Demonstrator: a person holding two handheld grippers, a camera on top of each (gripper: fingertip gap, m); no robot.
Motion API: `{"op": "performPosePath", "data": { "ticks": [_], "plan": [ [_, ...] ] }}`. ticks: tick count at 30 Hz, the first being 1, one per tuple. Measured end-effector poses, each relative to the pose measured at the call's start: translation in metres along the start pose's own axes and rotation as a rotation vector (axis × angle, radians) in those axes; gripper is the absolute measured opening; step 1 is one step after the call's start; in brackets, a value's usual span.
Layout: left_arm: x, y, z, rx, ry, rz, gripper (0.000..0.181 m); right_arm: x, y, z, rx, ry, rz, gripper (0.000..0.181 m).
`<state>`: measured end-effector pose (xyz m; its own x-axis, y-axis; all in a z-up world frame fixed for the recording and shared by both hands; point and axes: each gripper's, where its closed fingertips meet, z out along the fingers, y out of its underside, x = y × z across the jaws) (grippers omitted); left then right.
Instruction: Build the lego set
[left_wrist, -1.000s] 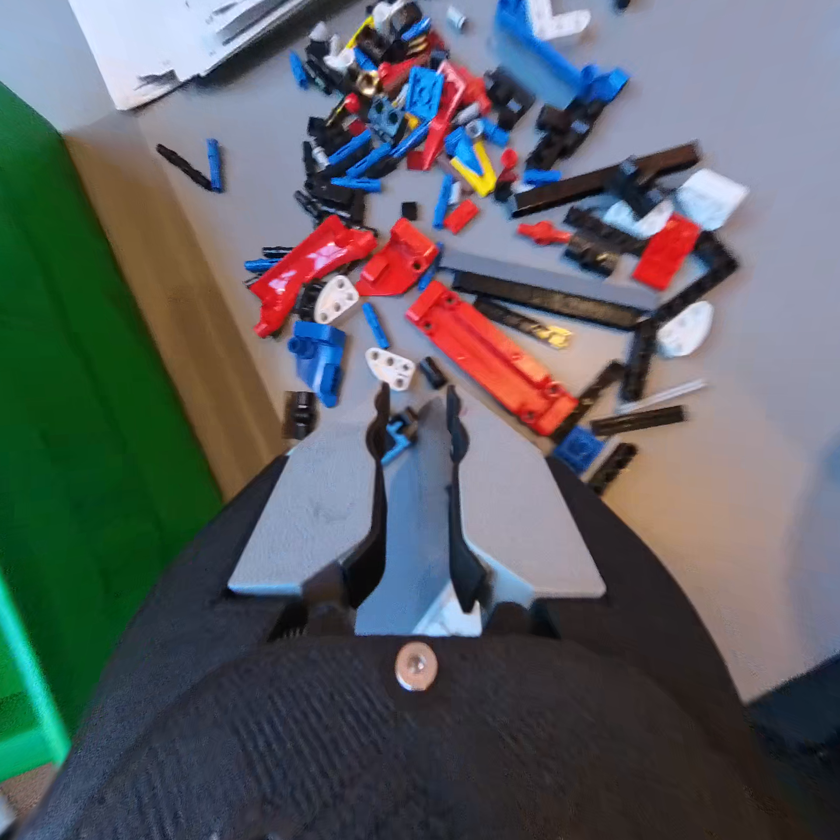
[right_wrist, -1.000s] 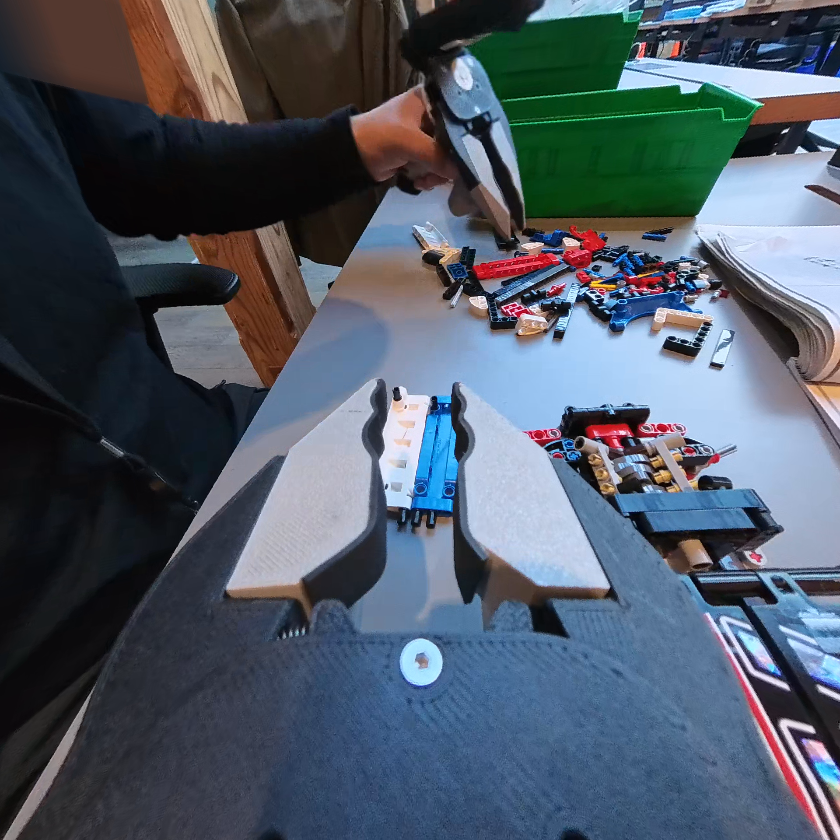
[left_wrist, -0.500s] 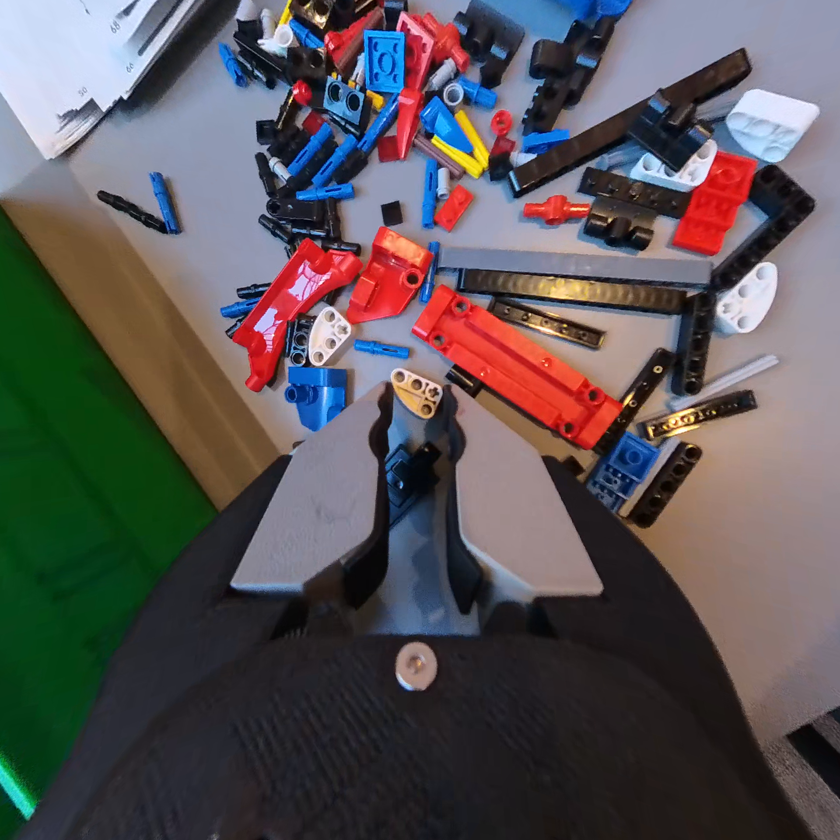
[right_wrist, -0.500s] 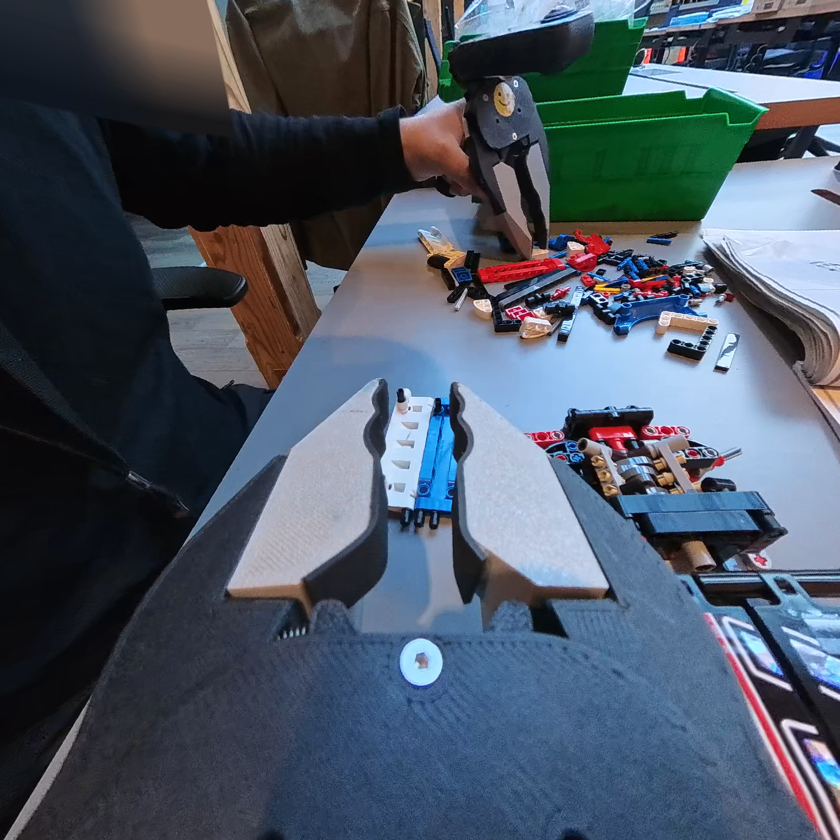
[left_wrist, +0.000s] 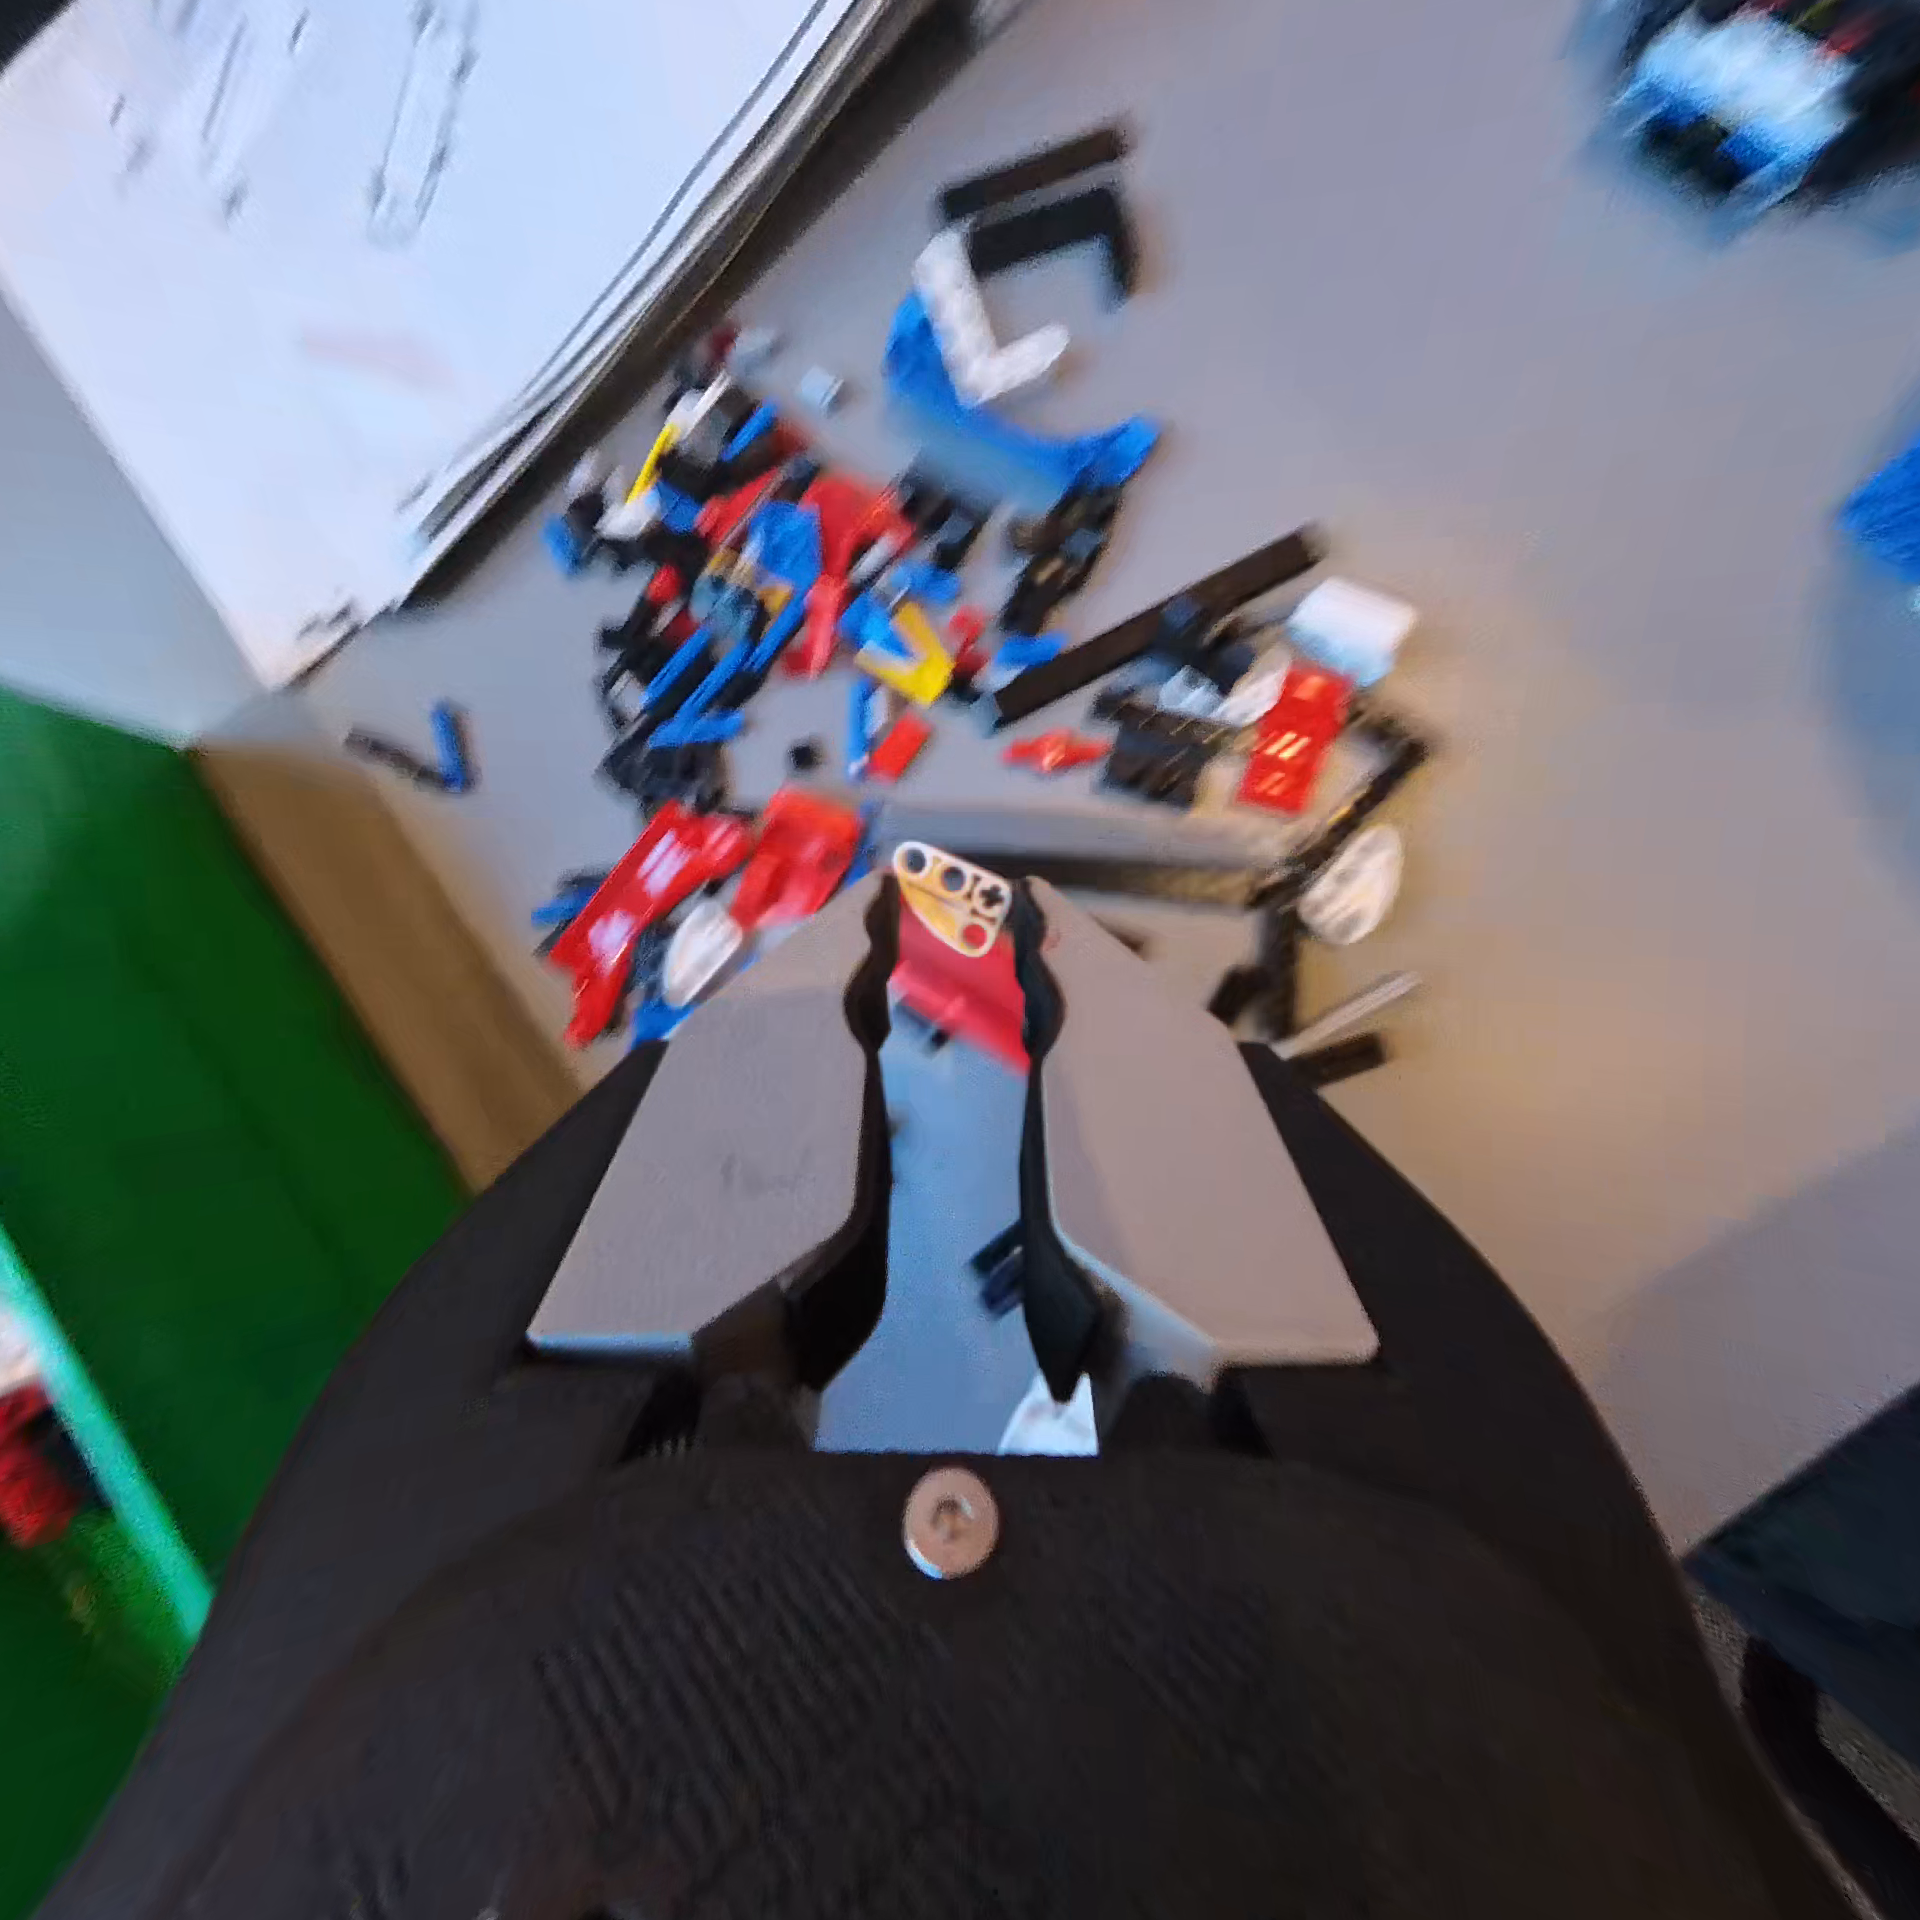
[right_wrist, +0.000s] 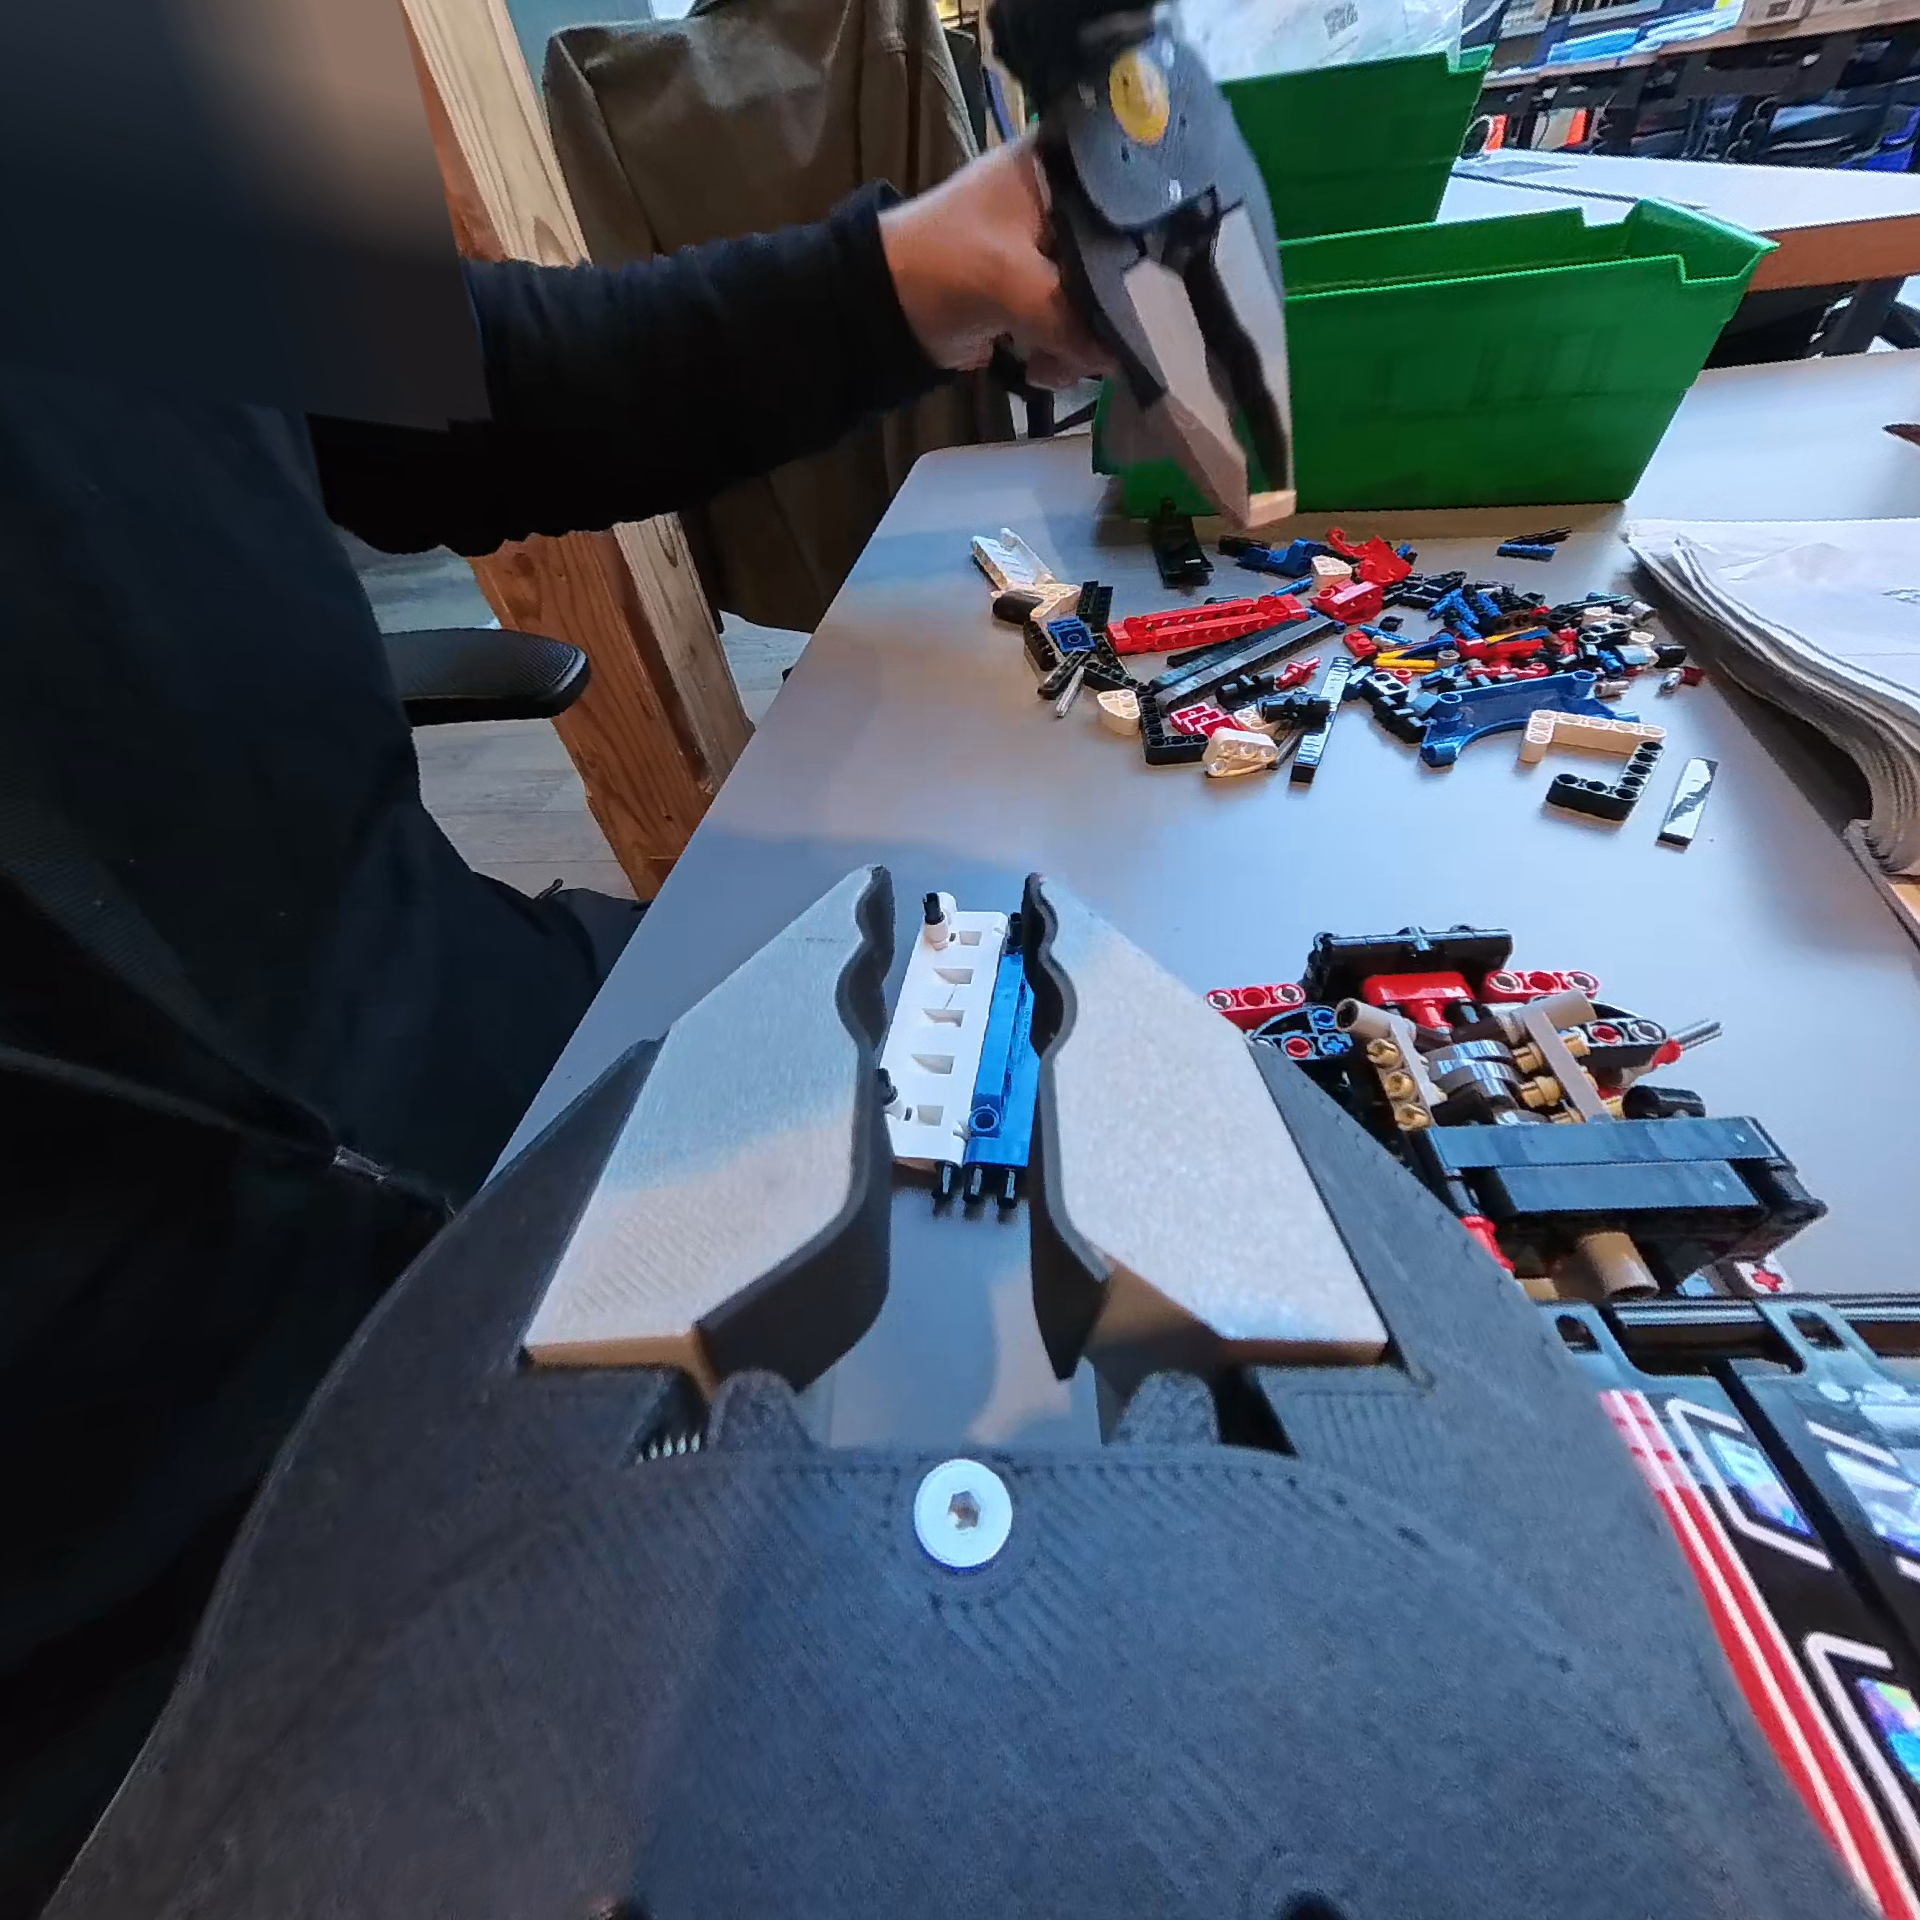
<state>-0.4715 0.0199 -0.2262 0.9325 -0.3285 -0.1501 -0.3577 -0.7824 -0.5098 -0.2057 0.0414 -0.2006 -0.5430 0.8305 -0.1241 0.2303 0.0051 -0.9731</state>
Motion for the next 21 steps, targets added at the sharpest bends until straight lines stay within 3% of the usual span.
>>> {"op": "performPosePath", "data": {
  "ticks": [4,10,15,21],
  "plan": [
    [0.066,-0.048,0.028,0.036,0.148,0.073,0.019,0.000,0.000,0.000,0.001,0.012,-0.008,0.022],
    [0.132,-0.072,0.075,-0.009,0.268,0.151,0.019,-0.005,-0.002,-0.007,0.031,0.017,0.027,0.021],
    [0.148,-0.078,0.086,-0.007,0.290,0.155,0.021,-0.015,0.004,-0.016,0.011,0.019,0.029,0.021],
    [0.143,-0.079,0.082,0.014,0.301,0.078,0.047,-0.019,0.004,-0.028,0.030,0.044,-0.014,0.021]
  ]
}}
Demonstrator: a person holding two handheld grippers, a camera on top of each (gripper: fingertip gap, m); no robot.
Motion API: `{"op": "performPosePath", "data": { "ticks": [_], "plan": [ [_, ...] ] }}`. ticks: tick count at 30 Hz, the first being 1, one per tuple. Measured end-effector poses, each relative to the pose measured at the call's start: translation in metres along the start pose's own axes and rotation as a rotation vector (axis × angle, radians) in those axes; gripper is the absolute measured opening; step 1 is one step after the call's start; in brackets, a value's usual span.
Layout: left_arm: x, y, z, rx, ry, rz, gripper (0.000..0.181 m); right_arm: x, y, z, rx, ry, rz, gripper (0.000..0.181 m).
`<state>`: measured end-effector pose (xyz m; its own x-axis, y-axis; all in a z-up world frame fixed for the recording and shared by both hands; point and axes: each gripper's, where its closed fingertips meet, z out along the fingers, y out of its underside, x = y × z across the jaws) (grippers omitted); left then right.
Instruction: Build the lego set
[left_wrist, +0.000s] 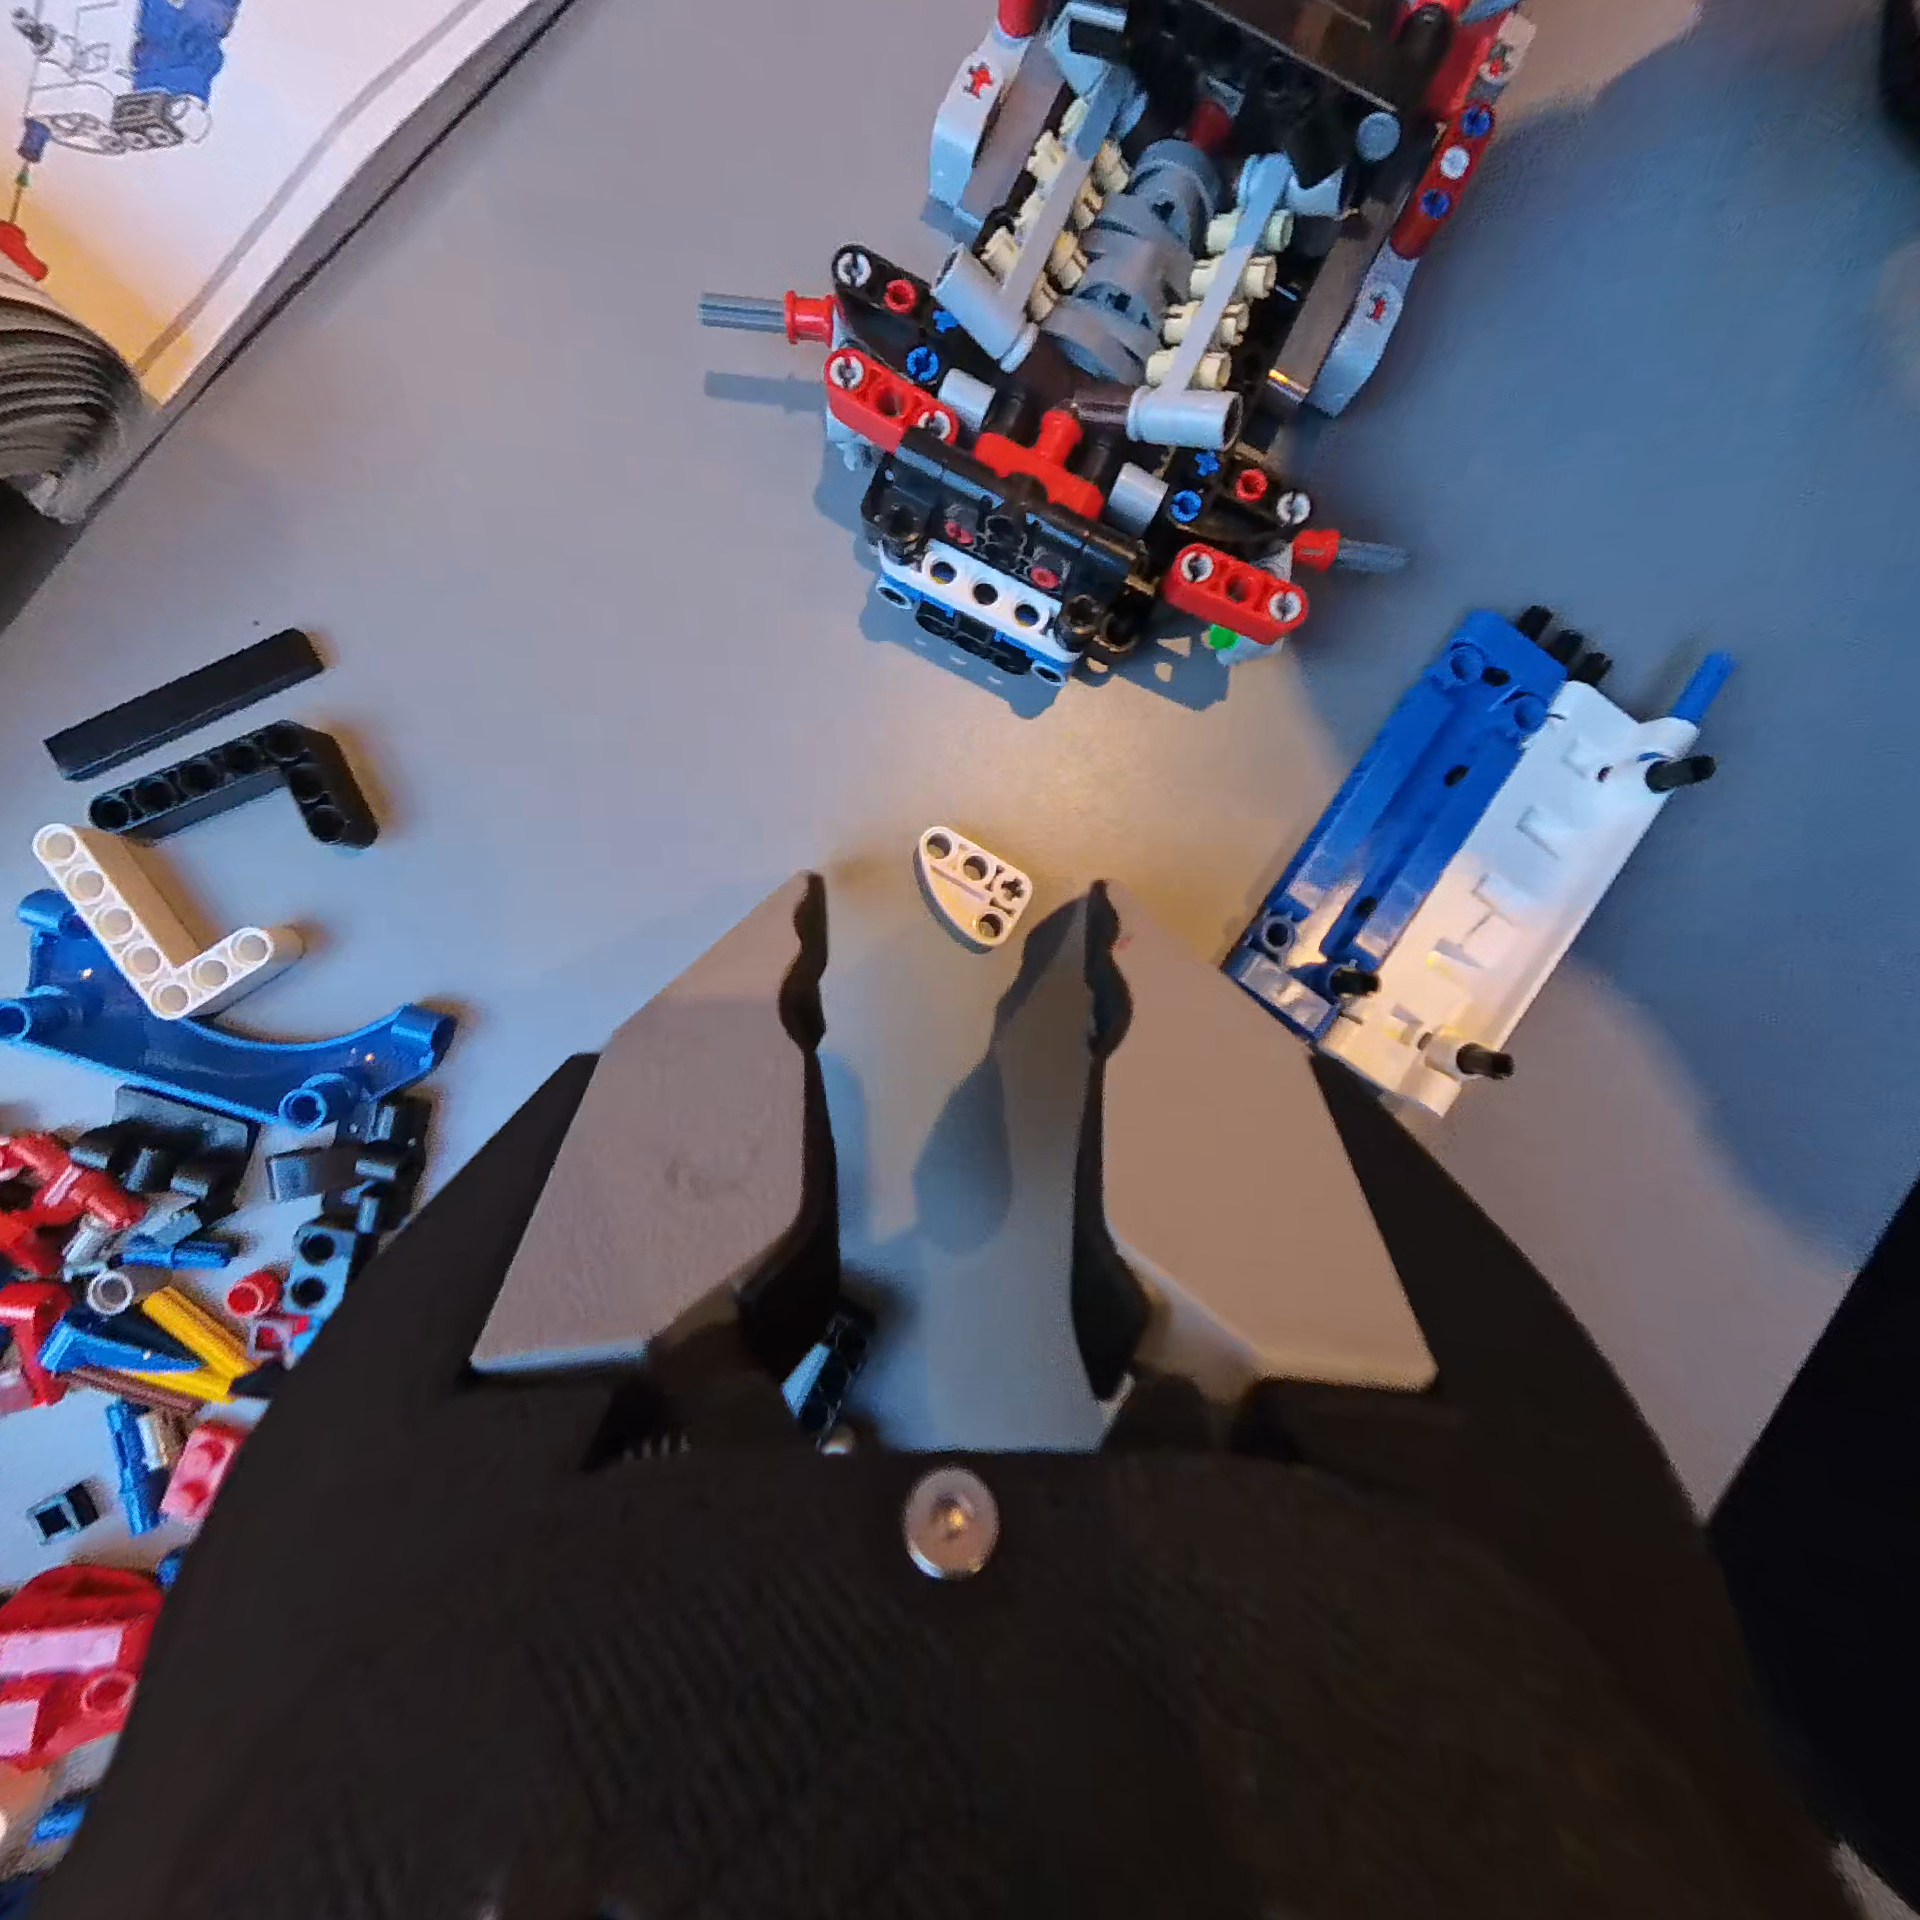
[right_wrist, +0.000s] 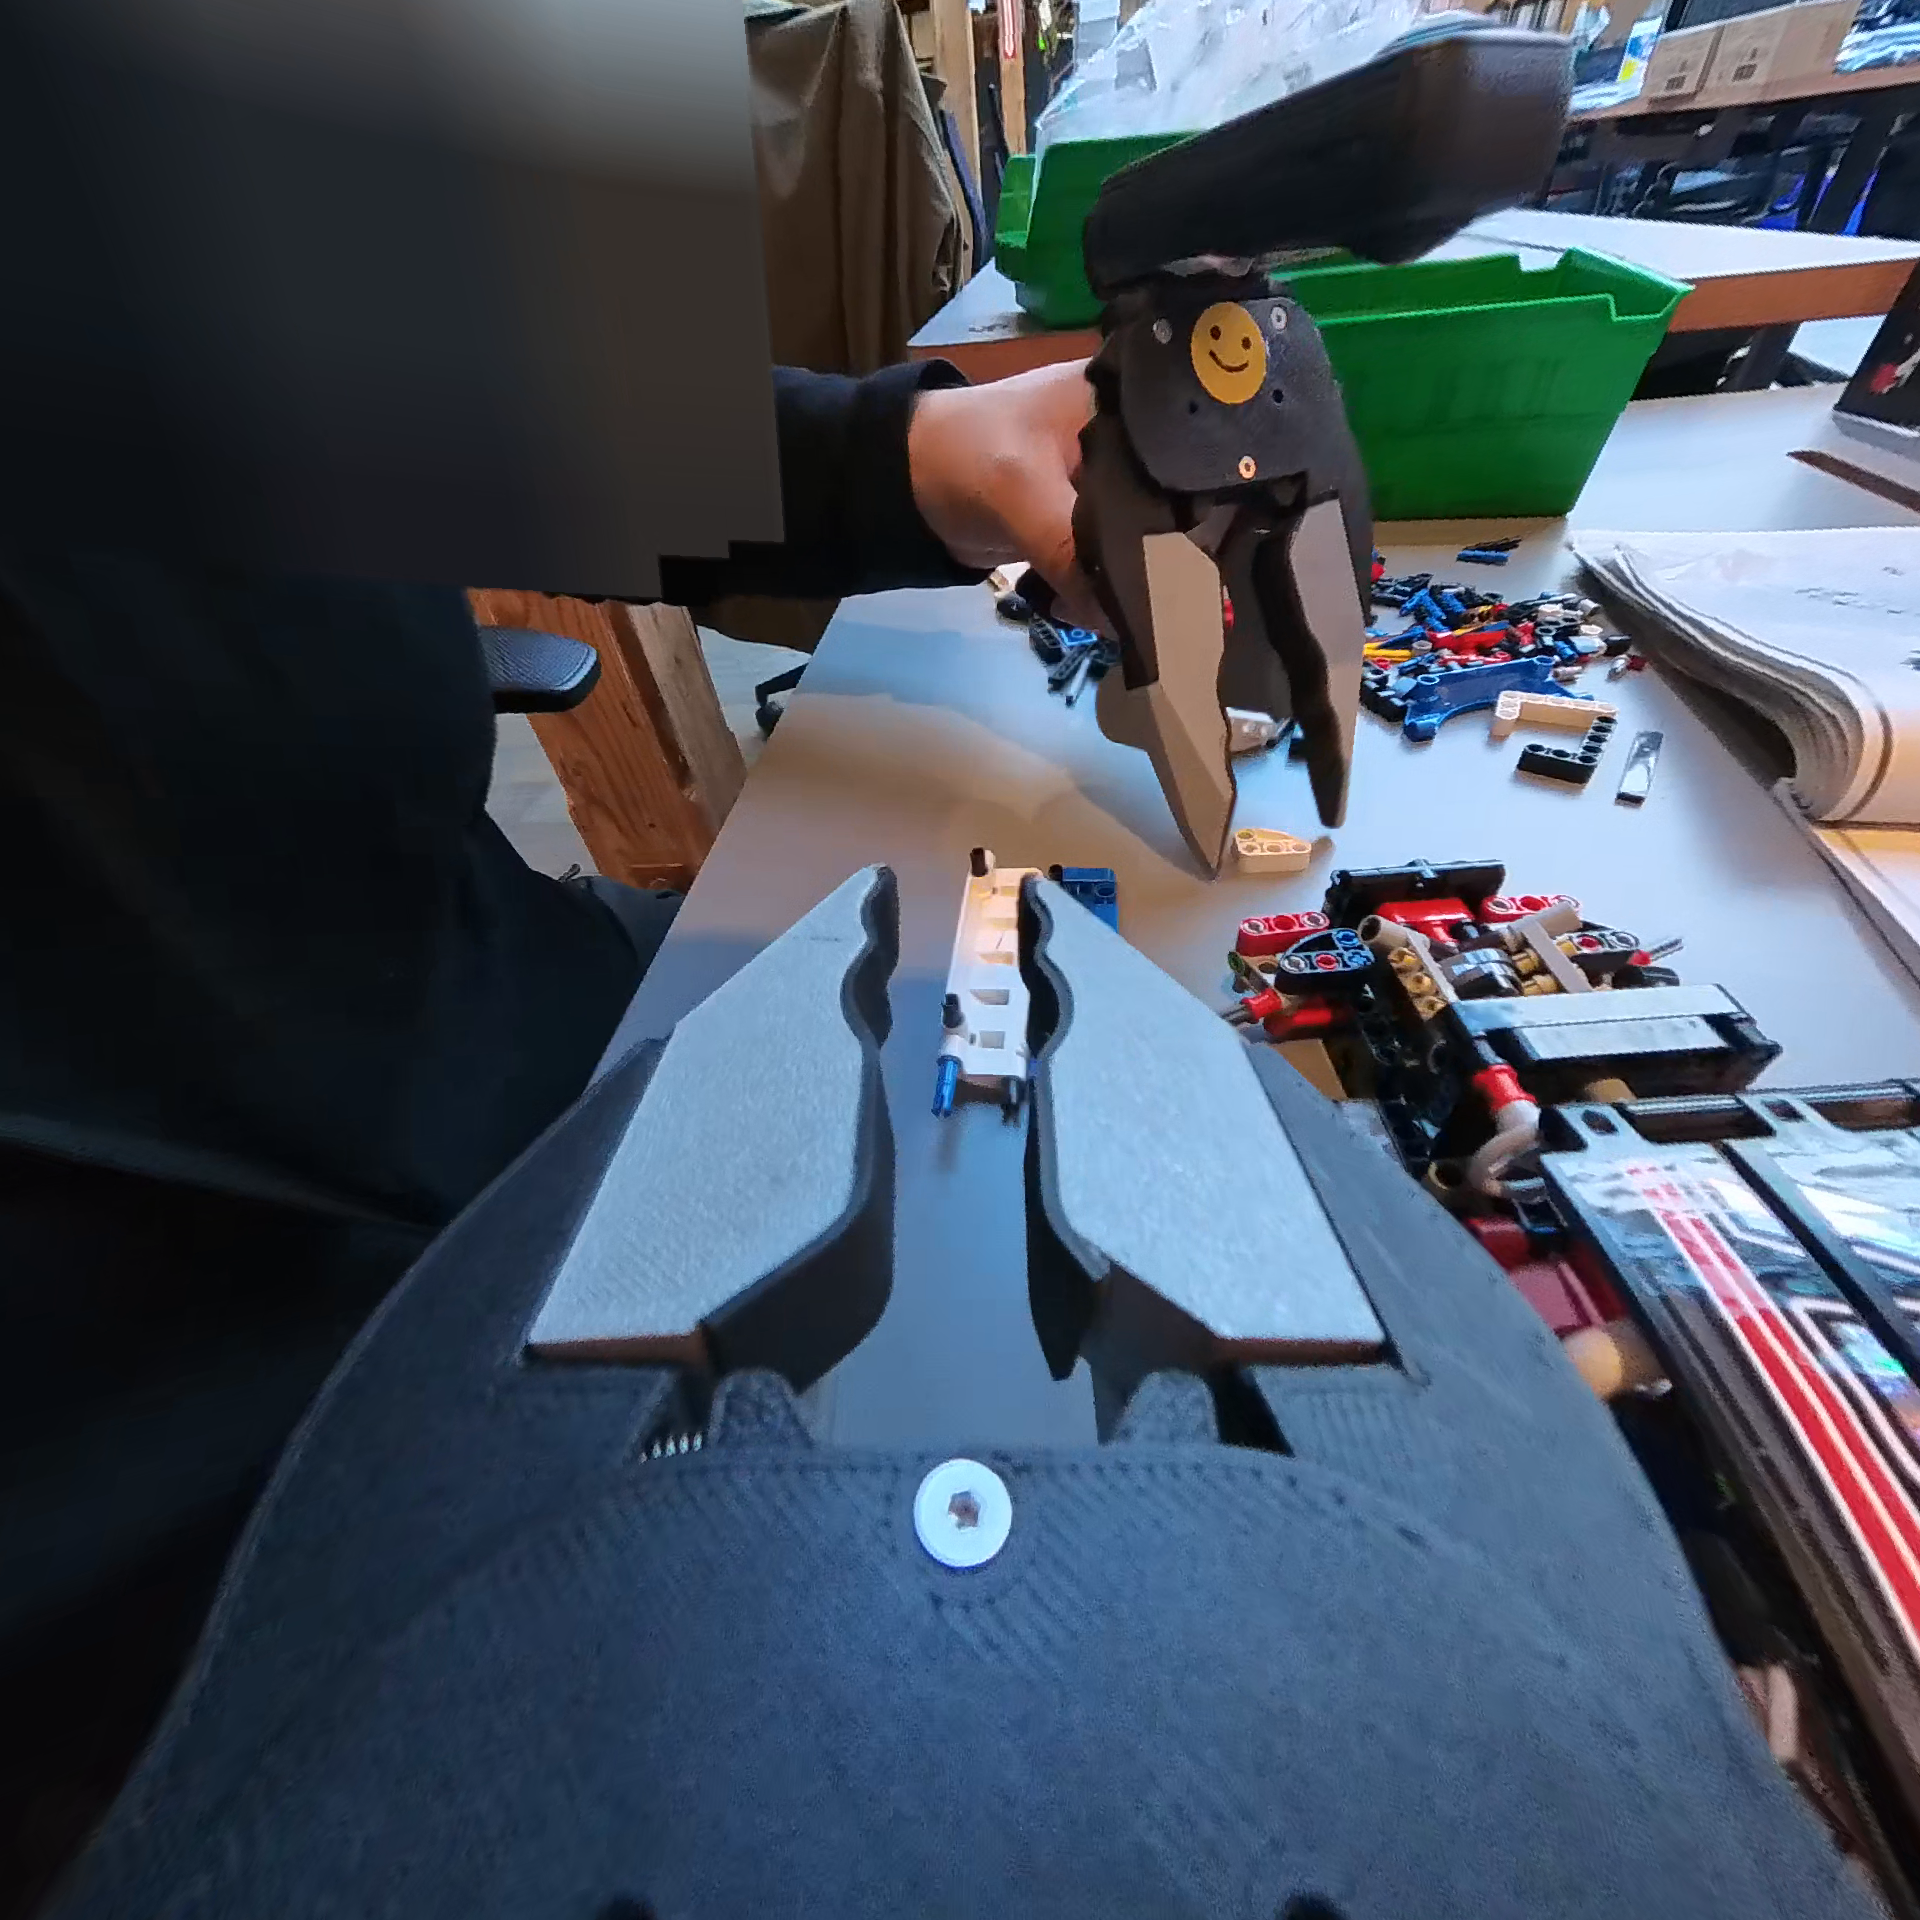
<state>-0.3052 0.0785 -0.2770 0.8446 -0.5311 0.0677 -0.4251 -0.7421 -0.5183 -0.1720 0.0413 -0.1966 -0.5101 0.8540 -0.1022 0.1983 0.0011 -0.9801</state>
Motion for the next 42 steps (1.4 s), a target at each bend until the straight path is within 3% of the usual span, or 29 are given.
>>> {"op": "performPosePath", "data": {
  "ticks": [5,8,14,17,20,27,30,42],
  "plan": [
    [-0.001,-0.003,-0.024,0.115,-0.045,-0.036,0.048,0.001,-0.008,-0.005,0.053,-0.003,0.012,0.021],
    [-0.009,0.012,-0.052,0.154,-0.125,-0.096,0.055,0.003,-0.013,-0.008,0.073,0.014,-0.027,0.022],
    [-0.042,0.084,-0.117,0.242,-0.344,-0.363,0.054,0.019,-0.019,-0.009,0.098,0.107,-0.057,0.024],
    [-0.042,0.120,-0.134,0.290,-0.342,-0.469,0.054,0.034,-0.015,-0.013,0.085,0.184,-0.053,0.025],
    [-0.035,0.138,-0.138,0.317,-0.305,-0.490,0.055,0.047,-0.015,-0.021,0.097,0.258,-0.038,0.024],
    [-0.027,0.134,-0.122,0.292,-0.288,-0.364,0.053,0.056,-0.010,-0.020,0.063,0.322,-0.056,0.026],
    [-0.040,0.135,-0.124,0.239,-0.361,-0.306,0.049,0.054,-0.009,-0.015,0.042,0.333,-0.103,0.025],
    [-0.087,0.135,-0.138,0.261,-0.409,-0.394,0.045,0.060,-0.017,-0.021,0.100,0.321,-0.060,0.024]
  ]
}}
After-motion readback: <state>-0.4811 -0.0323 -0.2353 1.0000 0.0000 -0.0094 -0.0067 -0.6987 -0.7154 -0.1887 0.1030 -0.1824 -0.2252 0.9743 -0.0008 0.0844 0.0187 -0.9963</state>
